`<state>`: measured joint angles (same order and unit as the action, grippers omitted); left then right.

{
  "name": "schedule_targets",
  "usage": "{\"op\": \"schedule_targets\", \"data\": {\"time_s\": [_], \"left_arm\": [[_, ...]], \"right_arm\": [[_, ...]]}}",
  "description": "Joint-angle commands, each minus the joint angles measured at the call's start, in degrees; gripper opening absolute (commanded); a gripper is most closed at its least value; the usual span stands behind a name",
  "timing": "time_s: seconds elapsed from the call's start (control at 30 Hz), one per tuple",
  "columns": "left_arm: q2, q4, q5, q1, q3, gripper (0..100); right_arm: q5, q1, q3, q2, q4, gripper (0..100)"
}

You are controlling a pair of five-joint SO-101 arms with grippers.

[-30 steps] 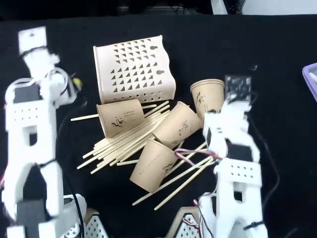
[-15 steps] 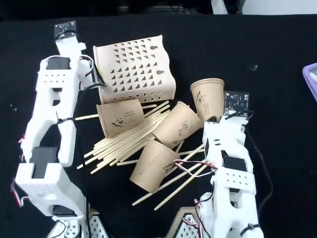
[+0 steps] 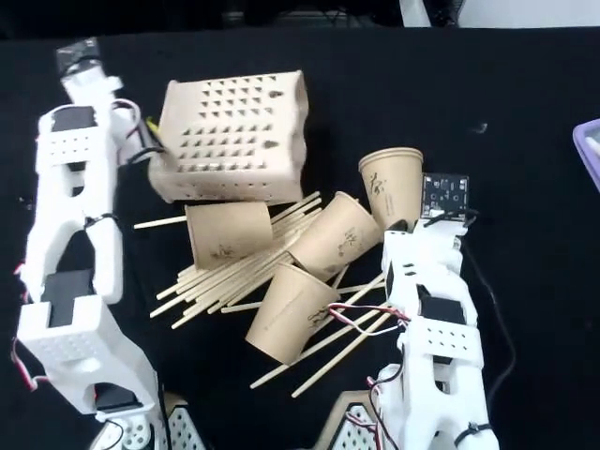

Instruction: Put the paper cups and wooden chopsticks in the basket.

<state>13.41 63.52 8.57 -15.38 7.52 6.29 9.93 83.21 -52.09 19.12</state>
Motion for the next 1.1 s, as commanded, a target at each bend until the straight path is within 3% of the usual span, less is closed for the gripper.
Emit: {"op": "schedule_targets", "data": {"time_s": [0.0,0.47,0.6,0.67,0.87,1.07], "left_arm": [[0.09,-1.14,-0.18,-4.88,1.71,23],[5.36,-11.34,-0.18,-16.04,-3.12,23],[5.8,-8.79,-0.26,-17.45,0.4,23],[4.13,-2.9,-2.37,-16.57,4.62,23],[2.2,12.31,-5.27,-5.05,17.8,23],[2.81,16.26,-5.01,3.47,24.48,23]], "right_arm": [[0.44,-0.97,-0.04,-1.01,-0.79,8.8],[0.44,-0.97,0.04,-0.92,-0.79,8.8],[0.44,-1.05,0.04,-0.92,-0.79,8.8],[0.44,-1.05,0.04,-0.92,-0.79,8.8],[0.44,-1.05,0.04,-0.92,-0.79,8.8],[0.44,-1.05,0.04,-0.92,-0.79,8.8]]}}
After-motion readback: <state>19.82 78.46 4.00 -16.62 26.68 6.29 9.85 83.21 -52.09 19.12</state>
